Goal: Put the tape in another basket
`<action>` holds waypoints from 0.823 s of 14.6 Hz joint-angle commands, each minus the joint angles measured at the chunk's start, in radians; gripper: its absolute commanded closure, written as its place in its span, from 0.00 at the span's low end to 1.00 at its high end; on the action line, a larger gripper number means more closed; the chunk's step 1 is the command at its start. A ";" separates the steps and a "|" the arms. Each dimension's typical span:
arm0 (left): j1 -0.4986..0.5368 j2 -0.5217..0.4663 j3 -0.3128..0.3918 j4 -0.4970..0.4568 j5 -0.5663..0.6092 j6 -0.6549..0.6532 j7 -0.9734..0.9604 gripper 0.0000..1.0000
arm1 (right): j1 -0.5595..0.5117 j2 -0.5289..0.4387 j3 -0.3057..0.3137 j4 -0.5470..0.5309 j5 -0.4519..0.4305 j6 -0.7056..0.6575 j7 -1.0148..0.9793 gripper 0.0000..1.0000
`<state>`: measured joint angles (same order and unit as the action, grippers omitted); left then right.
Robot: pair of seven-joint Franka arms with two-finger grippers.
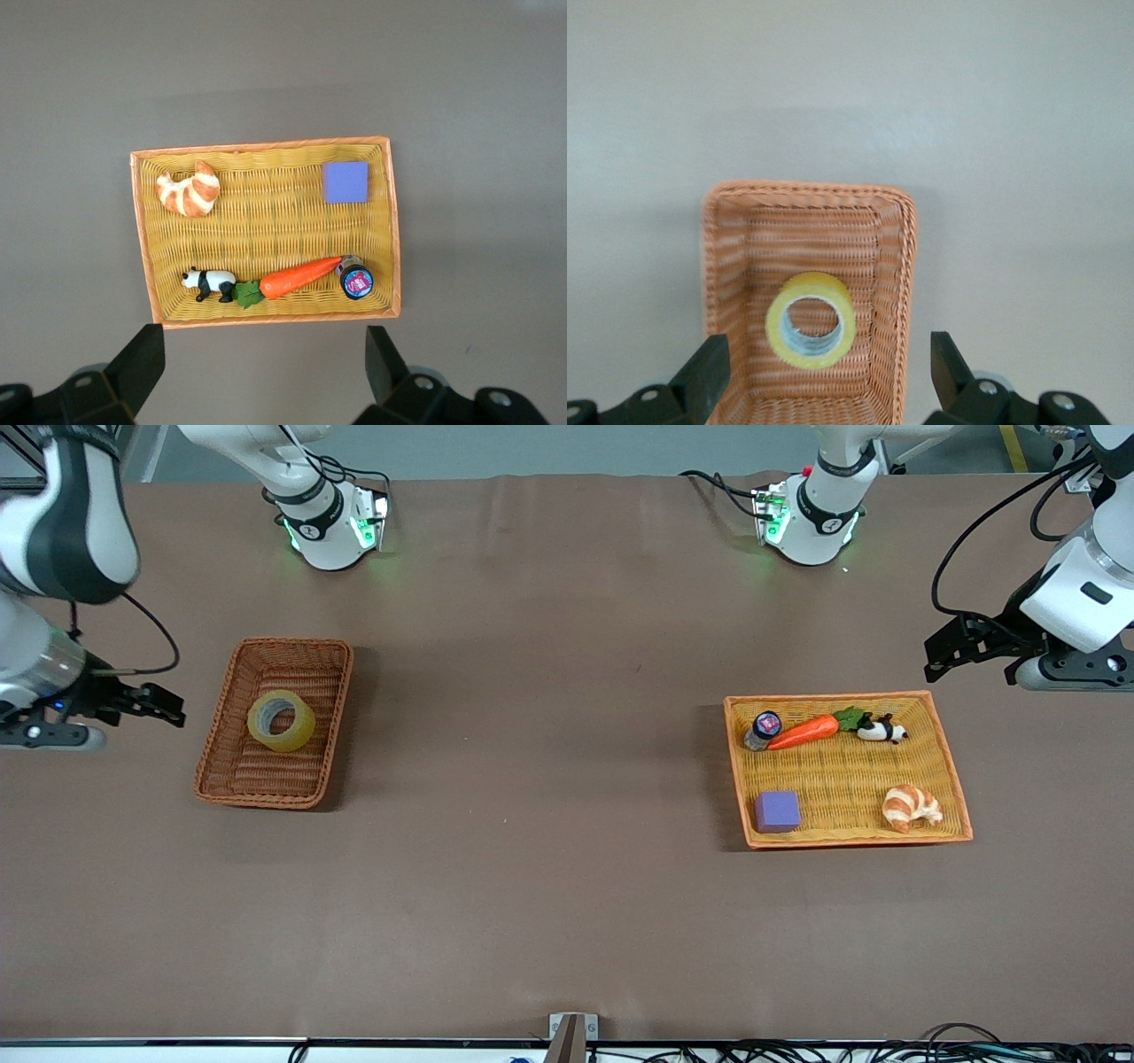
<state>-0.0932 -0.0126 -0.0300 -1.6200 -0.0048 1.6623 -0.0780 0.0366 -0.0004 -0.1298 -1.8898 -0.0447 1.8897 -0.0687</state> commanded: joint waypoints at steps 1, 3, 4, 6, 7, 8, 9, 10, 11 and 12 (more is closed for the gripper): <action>0.001 -0.006 0.007 0.020 0.015 -0.021 0.014 0.00 | -0.066 0.020 0.102 0.161 0.023 -0.124 0.078 0.00; 0.003 -0.006 0.009 0.022 0.015 -0.021 0.014 0.00 | -0.035 0.023 0.105 0.262 0.023 -0.197 0.166 0.00; 0.001 -0.006 0.007 0.022 0.015 -0.022 0.014 0.00 | -0.026 0.025 0.105 0.312 0.025 -0.246 0.191 0.00; 0.001 -0.006 0.004 0.022 0.034 -0.027 0.018 0.00 | -0.017 0.031 0.105 0.408 0.026 -0.335 0.193 0.00; 0.001 -0.006 0.002 0.022 0.035 -0.027 0.020 0.00 | -0.014 0.031 0.105 0.432 0.026 -0.366 0.184 0.00; 0.000 -0.006 0.001 0.022 0.035 -0.027 0.020 0.00 | -0.009 0.031 0.105 0.455 0.025 -0.392 0.179 0.00; 0.000 -0.006 -0.001 0.022 0.034 -0.029 0.020 0.00 | 0.002 0.030 0.102 0.463 0.023 -0.423 0.185 0.00; 0.000 -0.007 -0.001 0.022 0.035 -0.030 0.021 0.00 | 0.003 0.030 0.102 0.451 0.023 -0.431 0.181 0.00; 0.000 -0.007 -0.001 0.023 0.035 -0.032 0.020 0.00 | 0.002 0.030 0.102 0.436 0.023 -0.428 0.181 0.00; 0.000 -0.009 -0.002 0.022 0.035 -0.033 0.020 0.00 | 0.000 0.030 0.102 0.436 0.023 -0.428 0.179 0.00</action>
<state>-0.0920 -0.0126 -0.0292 -1.6093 0.0117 1.6503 -0.0761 0.0349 0.0100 -0.0232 -1.4609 -0.0414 1.4701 0.1050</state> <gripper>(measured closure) 0.000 0.000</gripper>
